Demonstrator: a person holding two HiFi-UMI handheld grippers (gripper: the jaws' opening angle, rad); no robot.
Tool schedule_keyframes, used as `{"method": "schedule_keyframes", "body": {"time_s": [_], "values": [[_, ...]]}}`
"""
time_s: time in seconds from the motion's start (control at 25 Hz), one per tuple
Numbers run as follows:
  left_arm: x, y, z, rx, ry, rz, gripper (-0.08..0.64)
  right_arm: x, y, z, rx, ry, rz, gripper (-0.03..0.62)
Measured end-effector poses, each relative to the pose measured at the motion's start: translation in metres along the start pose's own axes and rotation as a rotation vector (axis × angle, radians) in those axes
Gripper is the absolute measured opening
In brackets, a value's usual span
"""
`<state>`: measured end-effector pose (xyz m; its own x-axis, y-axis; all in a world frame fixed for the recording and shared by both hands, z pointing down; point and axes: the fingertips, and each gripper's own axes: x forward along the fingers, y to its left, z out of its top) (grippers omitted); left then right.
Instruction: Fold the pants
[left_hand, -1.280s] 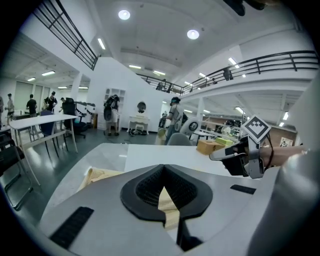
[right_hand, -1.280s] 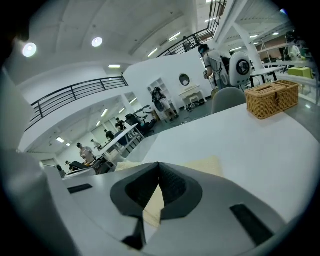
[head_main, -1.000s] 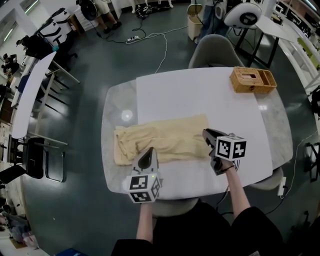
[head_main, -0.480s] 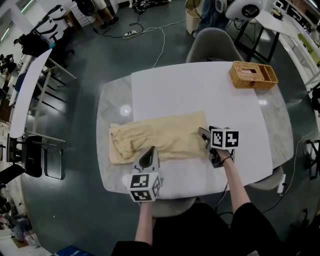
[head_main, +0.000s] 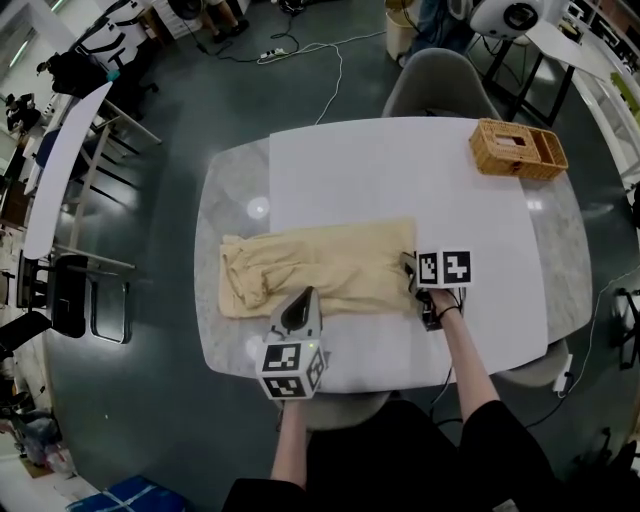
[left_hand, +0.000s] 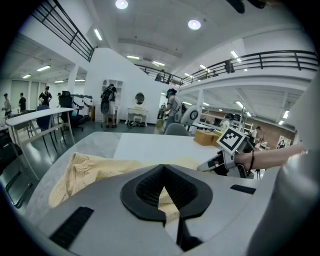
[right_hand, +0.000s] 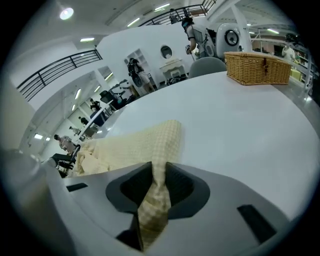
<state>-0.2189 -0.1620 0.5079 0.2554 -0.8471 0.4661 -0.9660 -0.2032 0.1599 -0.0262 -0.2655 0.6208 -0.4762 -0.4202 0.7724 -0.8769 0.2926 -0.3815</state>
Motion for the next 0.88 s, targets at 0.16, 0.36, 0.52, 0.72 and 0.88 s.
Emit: {"method": "schedule_keyframes", "body": {"time_s": [0.16, 0.36, 0.52, 0.72, 0.88], "values": [[-0.005, 0.002, 0.0, -0.006, -0.006, 0.022, 0.014, 0.0, 0.005, 0.002, 0.017, -0.008, 0.025, 0.03], [-0.014, 0.008, 0.0, -0.008, -0.014, 0.061, 0.014, -0.01, 0.011, 0.007, 0.058, -0.03, 0.075, 0.026], [-0.025, 0.013, 0.001, -0.008, -0.023, 0.095, 0.014, -0.022, 0.02, 0.014, 0.07, -0.045, 0.113, 0.026], [-0.038, 0.024, 0.0, -0.011, -0.033, 0.13, 0.014, -0.038, 0.036, 0.025, 0.064, -0.055, 0.145, 0.025], [-0.05, 0.036, 0.003, -0.018, -0.044, 0.148, 0.014, -0.05, 0.054, 0.034, 0.036, -0.06, 0.155, 0.025]]}}
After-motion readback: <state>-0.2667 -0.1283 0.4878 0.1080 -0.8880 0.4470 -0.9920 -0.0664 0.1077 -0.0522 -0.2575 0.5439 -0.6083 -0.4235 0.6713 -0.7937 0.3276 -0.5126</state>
